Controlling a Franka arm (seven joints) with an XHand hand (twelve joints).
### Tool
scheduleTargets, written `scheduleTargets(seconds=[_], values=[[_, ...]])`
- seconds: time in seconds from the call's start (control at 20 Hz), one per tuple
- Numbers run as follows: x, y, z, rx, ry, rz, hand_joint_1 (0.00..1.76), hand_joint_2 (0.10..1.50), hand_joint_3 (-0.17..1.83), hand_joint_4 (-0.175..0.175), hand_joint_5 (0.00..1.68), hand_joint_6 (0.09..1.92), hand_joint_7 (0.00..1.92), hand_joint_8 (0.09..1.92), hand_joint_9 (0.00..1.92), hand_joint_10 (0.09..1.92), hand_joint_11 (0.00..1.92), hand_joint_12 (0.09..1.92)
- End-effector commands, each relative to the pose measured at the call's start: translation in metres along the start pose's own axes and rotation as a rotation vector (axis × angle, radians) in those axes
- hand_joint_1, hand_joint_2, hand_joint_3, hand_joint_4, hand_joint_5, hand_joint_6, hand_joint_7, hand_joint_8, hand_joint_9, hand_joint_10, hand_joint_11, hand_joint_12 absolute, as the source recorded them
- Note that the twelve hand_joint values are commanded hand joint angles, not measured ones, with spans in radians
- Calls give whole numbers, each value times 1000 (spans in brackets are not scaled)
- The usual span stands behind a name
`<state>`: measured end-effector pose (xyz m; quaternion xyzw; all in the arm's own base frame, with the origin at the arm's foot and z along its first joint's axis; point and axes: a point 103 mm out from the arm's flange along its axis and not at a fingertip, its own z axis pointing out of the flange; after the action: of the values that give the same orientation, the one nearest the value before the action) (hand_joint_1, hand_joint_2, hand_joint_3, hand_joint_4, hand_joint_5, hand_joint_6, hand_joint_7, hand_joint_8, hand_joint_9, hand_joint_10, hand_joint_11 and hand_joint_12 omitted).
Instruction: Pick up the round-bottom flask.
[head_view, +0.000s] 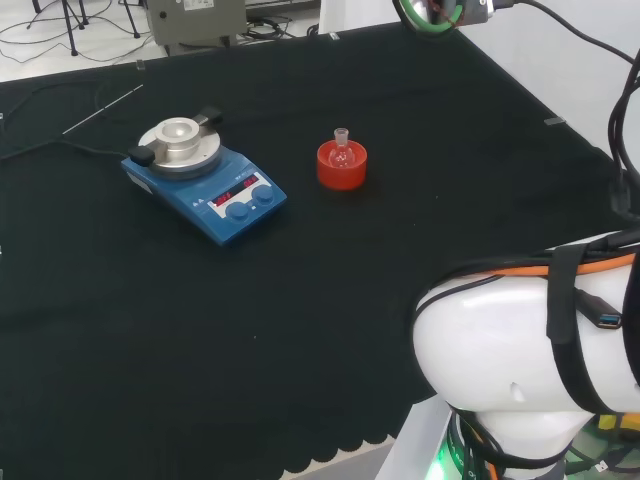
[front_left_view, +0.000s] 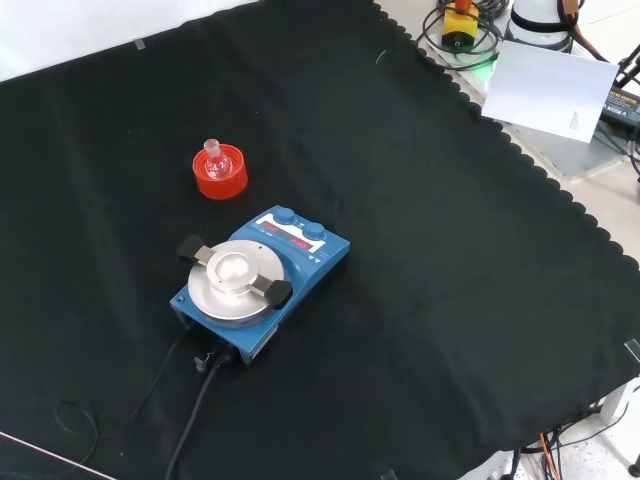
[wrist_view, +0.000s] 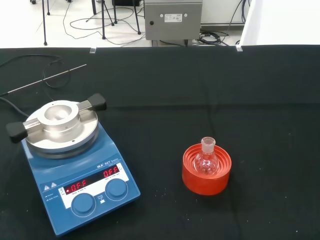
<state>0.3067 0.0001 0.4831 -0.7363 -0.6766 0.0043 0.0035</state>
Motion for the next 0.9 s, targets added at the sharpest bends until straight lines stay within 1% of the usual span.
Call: scheduleTargets(seconds=[0.05,0.1,0.15,0.2,0.25,0.3,0.4,0.45,0.5,0.6,0.75,0.8,0.9], values=[[-6,5,-5,-9,5,-12,316,1254,245,15,340,415,284,603,398,516,188,985],[-2,5,-5,-10,-1,-14,222,1285,239,19,306,266,204,525,295,507,90,974],[3,5,-5,-11,-5,-15,174,1301,233,21,294,181,166,482,242,505,42,969],[8,4,-5,-10,-8,-16,150,1310,230,22,289,136,149,460,216,506,19,966],[-5,5,-5,-7,16,-7,140,1314,228,22,288,113,141,449,204,507,8,964],[-8,5,-4,-5,17,-5,135,1316,227,22,288,102,138,444,198,508,3,964],[-6,6,-2,1,10,-6,133,1317,225,23,289,93,136,440,194,509,0,964],[-1,7,0,1,9,-10,133,1317,225,23,291,91,136,439,193,509,0,963],[7,7,3,-4,-5,-30,133,1317,224,23,293,90,137,438,193,510,0,963],[22,8,10,-1,-3,-35,155,1305,214,22,304,87,149,439,196,516,0,962],[32,11,21,-20,25,-39,223,1269,193,19,327,87,172,442,216,533,0,976],[31,12,26,-36,53,-34,246,1257,187,16,340,87,187,447,227,541,0,992],[30,16,36,-38,90,-13,296,1235,179,9,384,87,226,466,266,564,0,1051]])
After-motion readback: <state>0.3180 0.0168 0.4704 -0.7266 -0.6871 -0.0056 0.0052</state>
